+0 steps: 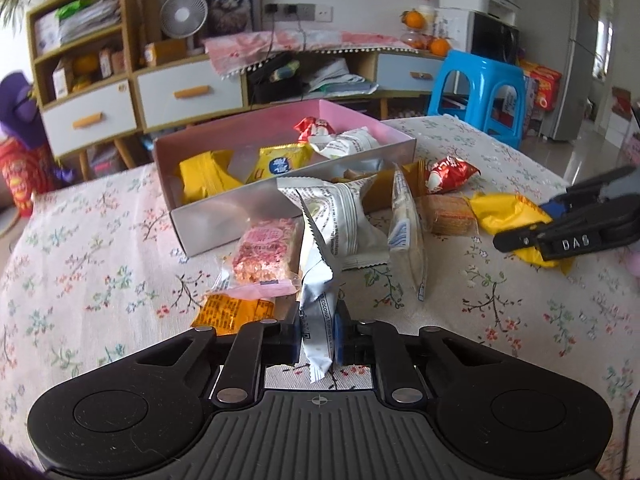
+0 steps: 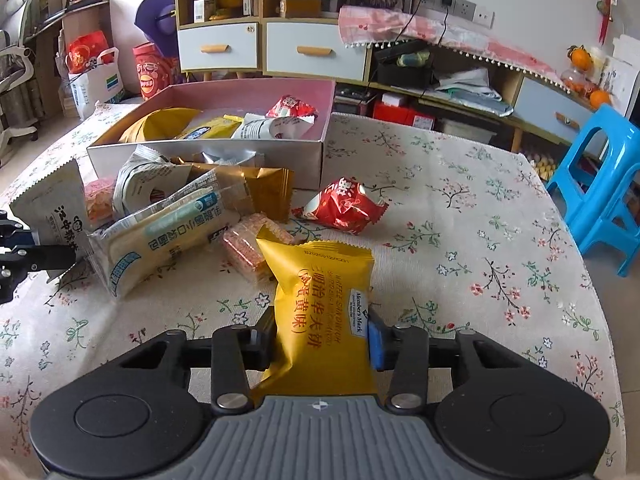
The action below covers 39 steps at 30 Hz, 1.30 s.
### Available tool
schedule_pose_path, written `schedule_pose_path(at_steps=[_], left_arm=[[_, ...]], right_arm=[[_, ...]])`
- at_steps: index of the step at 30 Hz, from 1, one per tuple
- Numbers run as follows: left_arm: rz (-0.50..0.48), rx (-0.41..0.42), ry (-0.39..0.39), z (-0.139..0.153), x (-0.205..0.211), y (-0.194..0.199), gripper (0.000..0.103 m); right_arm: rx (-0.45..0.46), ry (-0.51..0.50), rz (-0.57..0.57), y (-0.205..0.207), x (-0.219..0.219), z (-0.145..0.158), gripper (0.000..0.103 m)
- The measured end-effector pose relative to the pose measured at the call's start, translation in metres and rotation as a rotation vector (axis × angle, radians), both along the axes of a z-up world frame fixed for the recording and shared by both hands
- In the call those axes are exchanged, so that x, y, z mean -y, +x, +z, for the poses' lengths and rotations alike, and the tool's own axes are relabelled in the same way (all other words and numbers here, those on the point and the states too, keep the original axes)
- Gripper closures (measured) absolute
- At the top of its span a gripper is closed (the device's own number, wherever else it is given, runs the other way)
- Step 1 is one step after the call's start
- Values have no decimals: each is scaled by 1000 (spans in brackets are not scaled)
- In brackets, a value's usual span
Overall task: Organize snacks
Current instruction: 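Grasp the yellow bag with the right tool while the left tool grasps a silver packet, then carry both held snacks over the pink box and open both tools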
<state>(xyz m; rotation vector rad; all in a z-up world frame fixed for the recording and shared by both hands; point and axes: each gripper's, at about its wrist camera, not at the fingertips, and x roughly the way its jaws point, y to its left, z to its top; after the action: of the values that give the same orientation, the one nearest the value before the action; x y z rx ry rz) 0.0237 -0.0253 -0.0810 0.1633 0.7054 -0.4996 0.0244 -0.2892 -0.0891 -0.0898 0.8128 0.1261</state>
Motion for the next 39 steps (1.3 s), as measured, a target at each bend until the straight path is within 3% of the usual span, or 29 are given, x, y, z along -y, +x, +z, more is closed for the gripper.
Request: schedule_pose_path(at_steps=[10, 22, 39], left_arm=[[52, -106, -100, 14, -11, 3, 91], [92, -177, -216, 39, -24, 1, 91], [137, -135, -323, 78, -25, 20, 91]], right_arm=[[-53, 93, -26, -5, 2, 14, 73], [-50, 157, -21, -10, -3, 41, 73], [16, 242, -22, 11, -20, 81, 73]])
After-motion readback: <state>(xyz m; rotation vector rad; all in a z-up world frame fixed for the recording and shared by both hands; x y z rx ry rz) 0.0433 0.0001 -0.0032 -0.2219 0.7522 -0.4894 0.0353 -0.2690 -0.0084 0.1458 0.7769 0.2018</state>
